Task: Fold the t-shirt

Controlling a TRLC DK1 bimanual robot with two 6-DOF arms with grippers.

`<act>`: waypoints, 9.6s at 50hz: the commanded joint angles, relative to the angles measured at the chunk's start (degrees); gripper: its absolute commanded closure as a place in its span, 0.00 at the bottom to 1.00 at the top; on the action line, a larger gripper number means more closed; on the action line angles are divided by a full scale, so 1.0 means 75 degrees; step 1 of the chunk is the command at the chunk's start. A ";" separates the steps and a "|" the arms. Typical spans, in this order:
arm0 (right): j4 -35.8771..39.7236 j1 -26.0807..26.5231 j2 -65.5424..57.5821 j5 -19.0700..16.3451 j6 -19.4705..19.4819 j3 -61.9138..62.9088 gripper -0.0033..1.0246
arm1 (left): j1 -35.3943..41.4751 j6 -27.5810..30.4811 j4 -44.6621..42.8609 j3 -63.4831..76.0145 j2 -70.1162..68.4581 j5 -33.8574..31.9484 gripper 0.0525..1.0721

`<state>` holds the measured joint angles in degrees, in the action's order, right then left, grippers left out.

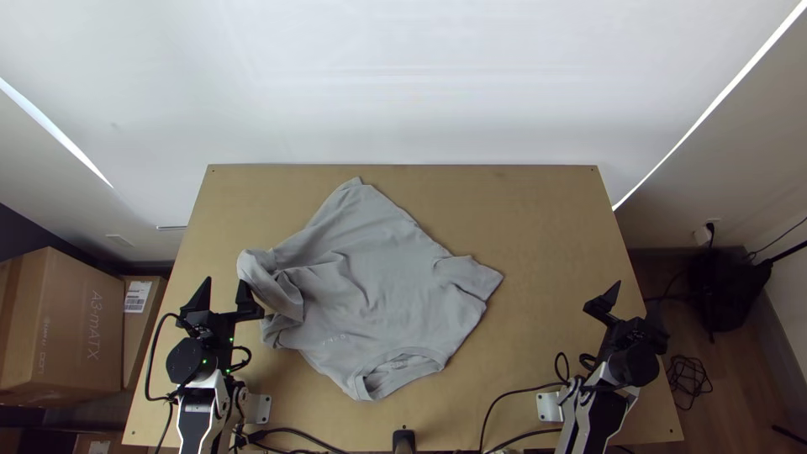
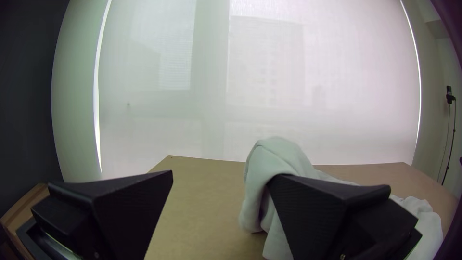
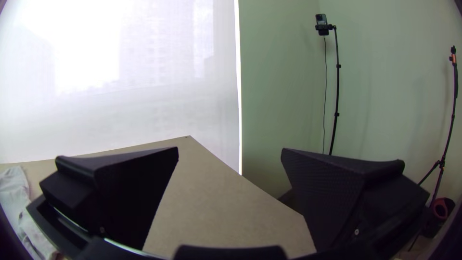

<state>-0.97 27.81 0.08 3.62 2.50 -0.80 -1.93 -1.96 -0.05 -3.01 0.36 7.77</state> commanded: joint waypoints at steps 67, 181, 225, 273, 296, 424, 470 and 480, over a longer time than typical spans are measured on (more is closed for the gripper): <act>0.0153 -0.0052 0.0013 0.0022 -0.0099 0.0048 0.04 | 0.0000 -0.0126 0.0124 0.0213 -0.0048 -0.0005 0.04; 0.4782 -0.4365 -0.5014 -0.0107 0.0065 -0.6198 0.04 | -0.2777 0.8804 0.3792 -0.3818 0.2636 -0.0614 0.04; 0.7067 -0.7025 -0.7967 -0.2510 0.4963 -0.6069 0.04 | -0.0340 -0.0513 0.7648 -0.8904 0.7499 -0.1880 0.04; 0.5708 -0.7494 -1.1202 -0.3435 0.4893 -0.5812 0.59 | -0.0703 -0.1497 0.7085 -0.9361 0.8612 -0.3966 0.04; 0.4876 -0.7247 -1.0639 -0.3506 0.5221 -0.5776 0.97 | -0.0117 -0.0536 0.7460 -1.1740 1.1436 -0.3966 0.06; 0.4079 -0.4329 -0.6643 -0.3377 0.3979 -0.5870 0.97 | 0.1652 -0.0337 0.6066 -1.6685 1.6651 -0.1165 0.98; 0.1817 -0.2197 -1.0827 -0.2767 0.1975 -1.3511 0.97 | 0.0984 -0.0642 0.3089 -1.4716 1.0194 0.0569 0.98; 0.1337 -0.1962 -1.0159 -0.2767 0.1987 -1.3710 0.97 | 0.0973 -0.0161 0.2257 -1.4119 0.9046 0.0722 0.98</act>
<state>10.98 9.52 -79.59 -20.67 17.98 -102.50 6.98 -5.65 20.45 -110.98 73.76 8.67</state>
